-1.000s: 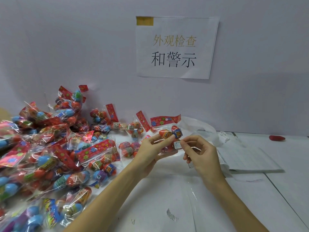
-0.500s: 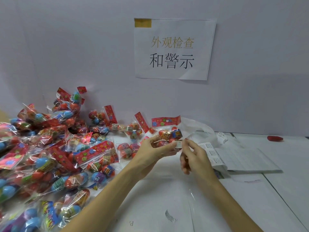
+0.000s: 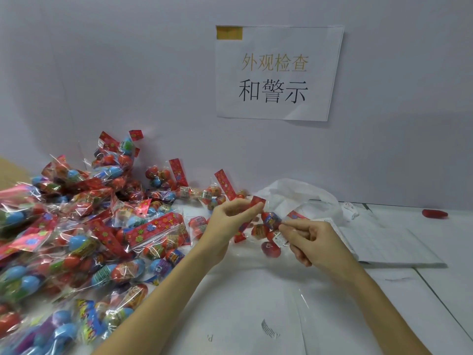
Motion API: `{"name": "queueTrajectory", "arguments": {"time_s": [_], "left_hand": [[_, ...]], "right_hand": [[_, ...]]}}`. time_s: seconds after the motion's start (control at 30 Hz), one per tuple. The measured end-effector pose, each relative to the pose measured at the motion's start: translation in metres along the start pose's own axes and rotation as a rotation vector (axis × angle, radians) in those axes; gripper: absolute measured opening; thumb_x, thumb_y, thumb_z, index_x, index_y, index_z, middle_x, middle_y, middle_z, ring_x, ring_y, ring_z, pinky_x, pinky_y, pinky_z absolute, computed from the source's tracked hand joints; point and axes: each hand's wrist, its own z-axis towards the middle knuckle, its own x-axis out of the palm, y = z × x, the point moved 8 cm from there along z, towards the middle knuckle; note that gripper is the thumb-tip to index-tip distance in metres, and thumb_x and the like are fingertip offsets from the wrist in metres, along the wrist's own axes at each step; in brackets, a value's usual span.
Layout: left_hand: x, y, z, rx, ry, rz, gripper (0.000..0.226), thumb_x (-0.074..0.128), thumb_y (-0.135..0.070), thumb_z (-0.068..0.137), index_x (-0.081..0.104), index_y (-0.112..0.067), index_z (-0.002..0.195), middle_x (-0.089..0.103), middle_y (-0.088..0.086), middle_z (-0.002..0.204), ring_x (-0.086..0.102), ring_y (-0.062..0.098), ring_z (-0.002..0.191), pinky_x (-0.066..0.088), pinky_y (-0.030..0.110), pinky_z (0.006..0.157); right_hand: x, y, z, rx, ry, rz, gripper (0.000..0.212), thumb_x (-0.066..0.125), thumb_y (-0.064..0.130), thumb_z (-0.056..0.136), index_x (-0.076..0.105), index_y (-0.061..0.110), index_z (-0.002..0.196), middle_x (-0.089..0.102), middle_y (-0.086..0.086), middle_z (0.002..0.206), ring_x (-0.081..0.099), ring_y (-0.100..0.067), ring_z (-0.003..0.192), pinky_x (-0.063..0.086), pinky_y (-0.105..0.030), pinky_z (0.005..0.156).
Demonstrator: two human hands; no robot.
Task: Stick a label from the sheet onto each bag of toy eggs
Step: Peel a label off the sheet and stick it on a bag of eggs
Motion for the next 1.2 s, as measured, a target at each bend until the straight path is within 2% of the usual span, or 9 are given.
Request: {"name": "queueTrajectory", "arguments": {"time_s": [0.13, 0.27, 0.33, 0.43, 0.57, 0.73, 0.83, 1.0, 1.2], "left_hand": [[-0.004, 0.002, 0.002, -0.016, -0.022, -0.163, 0.027, 0.089, -0.032, 0.076, 0.082, -0.010, 0.089, 0.076, 0.006, 0.085, 0.071, 0.015, 0.077, 0.059, 0.025, 0.070], [-0.013, -0.004, -0.001, 0.039, -0.183, -0.126, 0.043, 0.092, -0.042, 0.063, 0.084, -0.012, 0.093, 0.080, 0.008, 0.091, 0.074, 0.018, 0.083, 0.059, 0.031, 0.076], [-0.011, -0.005, -0.002, 0.063, -0.209, -0.105, 0.055, 0.090, -0.049, 0.066, 0.079, -0.016, 0.109, 0.080, 0.005, 0.099, 0.077, 0.020, 0.089, 0.060, 0.034, 0.082], [-0.001, 0.006, 0.000, -0.077, -0.127, -0.165, 0.074, 0.085, -0.060, 0.077, 0.061, -0.018, 0.133, 0.077, 0.005, 0.115, 0.077, 0.024, 0.098, 0.062, 0.040, 0.089], [0.021, 0.003, -0.005, -0.080, 0.168, -0.074, 0.048, 0.083, -0.049, 0.085, 0.077, -0.015, 0.118, 0.078, 0.010, 0.111, 0.074, 0.026, 0.101, 0.061, 0.031, 0.082], [0.023, -0.009, -0.005, 0.016, 0.210, 0.067, 0.035, 0.089, -0.041, 0.079, 0.082, -0.018, 0.105, 0.078, 0.012, 0.107, 0.075, 0.025, 0.103, 0.058, 0.035, 0.094], [0.024, -0.009, -0.007, 0.015, 0.267, 0.244, 0.030, 0.089, -0.035, 0.082, 0.081, -0.014, 0.101, 0.077, 0.015, 0.101, 0.075, 0.029, 0.100, 0.059, 0.038, 0.091], [0.033, -0.010, -0.015, 0.006, 0.269, 0.274, 0.031, 0.076, -0.048, 0.092, 0.081, -0.020, 0.104, 0.079, 0.007, 0.101, 0.071, 0.017, 0.095, 0.051, 0.027, 0.081], [0.030, -0.011, -0.013, 0.016, 0.150, 0.153, 0.040, 0.070, -0.062, 0.089, 0.078, -0.034, 0.117, 0.077, 0.002, 0.114, 0.065, 0.037, 0.116, 0.049, 0.054, 0.095]], "right_hand": [[0.008, 0.000, 0.000, -0.021, 0.010, -0.026, 0.023, 0.066, 0.029, 0.101, 0.079, 0.048, 0.101, 0.055, -0.003, 0.051, 0.046, -0.014, 0.042, 0.043, -0.021, 0.044], [0.019, 0.003, -0.003, 0.003, 0.070, 0.061, 0.029, 0.062, 0.041, 0.095, 0.076, 0.026, 0.116, 0.061, -0.010, 0.055, 0.055, -0.020, 0.042, 0.046, -0.023, 0.046], [0.017, 0.004, -0.003, -0.002, 0.029, 0.113, 0.032, 0.060, 0.038, 0.096, 0.071, 0.018, 0.118, 0.066, -0.016, 0.060, 0.063, -0.028, 0.047, 0.050, -0.026, 0.049], [0.013, 0.004, -0.004, -0.004, -0.018, 0.217, 0.028, 0.052, 0.029, 0.105, 0.060, 0.015, 0.127, 0.076, -0.021, 0.078, 0.076, -0.039, 0.069, 0.059, -0.030, 0.058], [0.021, 0.004, -0.003, 0.058, 0.024, 0.309, 0.041, 0.056, 0.038, 0.100, 0.054, 0.015, 0.134, 0.079, -0.019, 0.105, 0.078, -0.037, 0.096, 0.066, -0.041, 0.074], [0.000, -0.003, -0.002, 0.075, -0.276, 0.314, 0.058, 0.066, 0.055, 0.088, 0.064, 0.016, 0.131, 0.080, -0.009, 0.109, 0.078, -0.027, 0.099, 0.065, -0.041, 0.082], [-0.006, -0.005, -0.002, 0.104, -0.239, 0.453, 0.052, 0.073, 0.051, 0.084, 0.072, 0.022, 0.127, 0.079, -0.008, 0.113, 0.077, -0.025, 0.104, 0.064, -0.039, 0.083], [-0.020, -0.014, -0.002, 0.138, -0.321, 0.333, 0.043, 0.082, 0.048, 0.071, 0.084, 0.016, 0.100, 0.081, -0.010, 0.101, 0.078, -0.027, 0.100, 0.059, -0.044, 0.094], [-0.026, -0.006, -0.004, 0.043, -0.380, 0.403, 0.036, 0.081, 0.043, 0.081, 0.083, 0.017, 0.107, 0.081, -0.002, 0.096, 0.078, -0.018, 0.092, 0.059, -0.032, 0.081]]}}
